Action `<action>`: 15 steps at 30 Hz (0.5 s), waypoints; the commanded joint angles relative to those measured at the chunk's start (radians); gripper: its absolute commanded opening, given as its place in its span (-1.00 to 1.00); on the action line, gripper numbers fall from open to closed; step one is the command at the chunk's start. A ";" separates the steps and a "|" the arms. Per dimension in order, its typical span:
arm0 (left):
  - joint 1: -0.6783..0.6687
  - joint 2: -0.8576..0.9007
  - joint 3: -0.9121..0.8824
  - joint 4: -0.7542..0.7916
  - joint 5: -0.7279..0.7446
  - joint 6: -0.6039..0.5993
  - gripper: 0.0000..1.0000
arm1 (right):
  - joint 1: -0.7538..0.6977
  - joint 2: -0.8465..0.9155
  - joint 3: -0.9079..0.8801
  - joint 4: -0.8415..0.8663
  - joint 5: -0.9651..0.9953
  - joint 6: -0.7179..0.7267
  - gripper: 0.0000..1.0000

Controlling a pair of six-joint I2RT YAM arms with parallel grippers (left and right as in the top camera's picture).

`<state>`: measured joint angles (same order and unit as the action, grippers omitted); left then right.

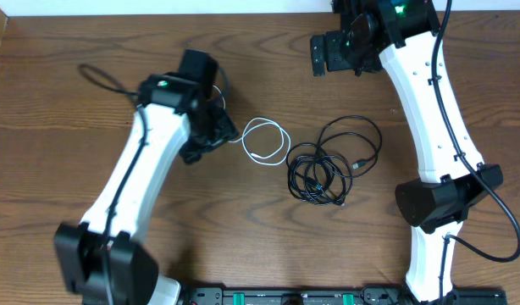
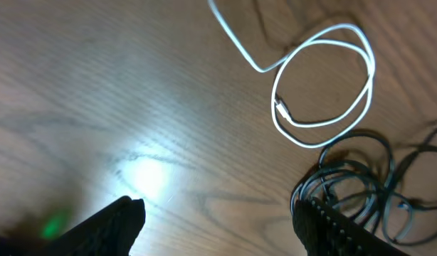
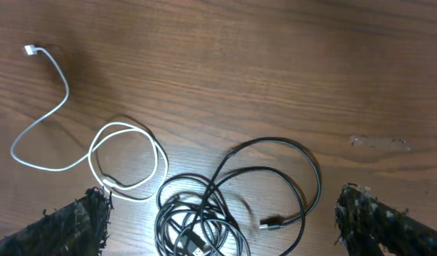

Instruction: Untangle cables

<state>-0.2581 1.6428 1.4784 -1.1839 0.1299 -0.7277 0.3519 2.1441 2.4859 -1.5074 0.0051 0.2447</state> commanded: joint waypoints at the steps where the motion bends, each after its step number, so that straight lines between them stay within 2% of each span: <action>1: -0.028 0.099 -0.008 0.032 0.002 -0.008 0.45 | 0.003 -0.019 0.011 -0.004 -0.012 0.009 0.99; 6: -0.052 0.188 -0.008 0.148 0.001 0.194 0.45 | 0.003 -0.019 0.011 -0.004 -0.012 0.009 0.98; 15: -0.055 0.220 -0.008 0.392 -0.002 0.441 0.45 | 0.003 -0.019 0.011 -0.004 -0.012 0.009 0.99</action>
<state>-0.3126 1.8637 1.4685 -0.8345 0.1326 -0.4339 0.3519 2.1441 2.4859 -1.5074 -0.0048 0.2447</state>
